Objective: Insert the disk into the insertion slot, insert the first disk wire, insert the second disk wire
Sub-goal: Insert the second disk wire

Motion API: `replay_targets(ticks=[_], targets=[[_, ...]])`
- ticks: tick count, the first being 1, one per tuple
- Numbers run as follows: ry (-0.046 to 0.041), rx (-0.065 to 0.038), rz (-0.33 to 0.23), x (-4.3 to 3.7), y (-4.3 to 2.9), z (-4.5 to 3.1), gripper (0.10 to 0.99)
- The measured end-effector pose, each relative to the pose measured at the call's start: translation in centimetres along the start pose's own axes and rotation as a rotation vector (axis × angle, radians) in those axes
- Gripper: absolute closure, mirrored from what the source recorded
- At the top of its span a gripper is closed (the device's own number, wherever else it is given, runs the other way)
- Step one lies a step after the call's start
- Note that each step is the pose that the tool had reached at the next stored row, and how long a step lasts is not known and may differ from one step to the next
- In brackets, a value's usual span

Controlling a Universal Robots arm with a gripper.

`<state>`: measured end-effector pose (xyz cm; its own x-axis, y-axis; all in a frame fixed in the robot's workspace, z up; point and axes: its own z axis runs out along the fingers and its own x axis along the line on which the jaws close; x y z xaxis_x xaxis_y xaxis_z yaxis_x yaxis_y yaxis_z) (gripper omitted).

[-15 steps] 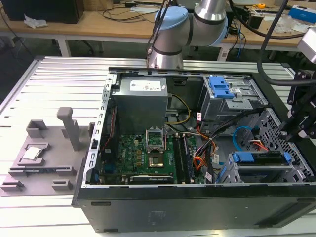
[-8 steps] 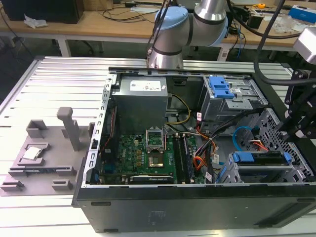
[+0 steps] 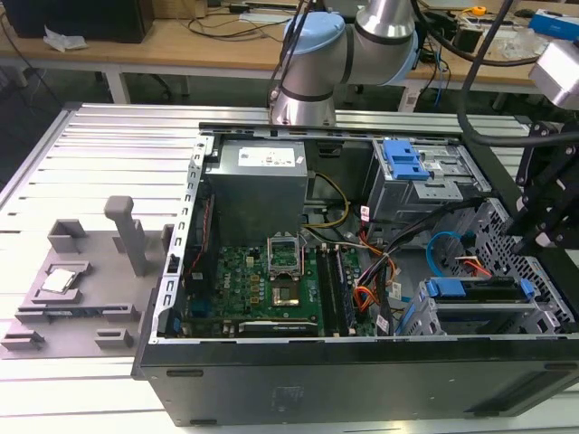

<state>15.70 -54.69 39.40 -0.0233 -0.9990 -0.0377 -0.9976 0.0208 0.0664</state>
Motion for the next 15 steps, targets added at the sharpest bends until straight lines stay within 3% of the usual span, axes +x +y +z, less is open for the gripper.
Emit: replay_targets(ticks=[2,15], targets=[[-0.0001,0.000,0.000,-0.40,0.09,0.02,0.784],[0.0001,0.000,0.000,-0.81,1.00,0.10,0.784]])
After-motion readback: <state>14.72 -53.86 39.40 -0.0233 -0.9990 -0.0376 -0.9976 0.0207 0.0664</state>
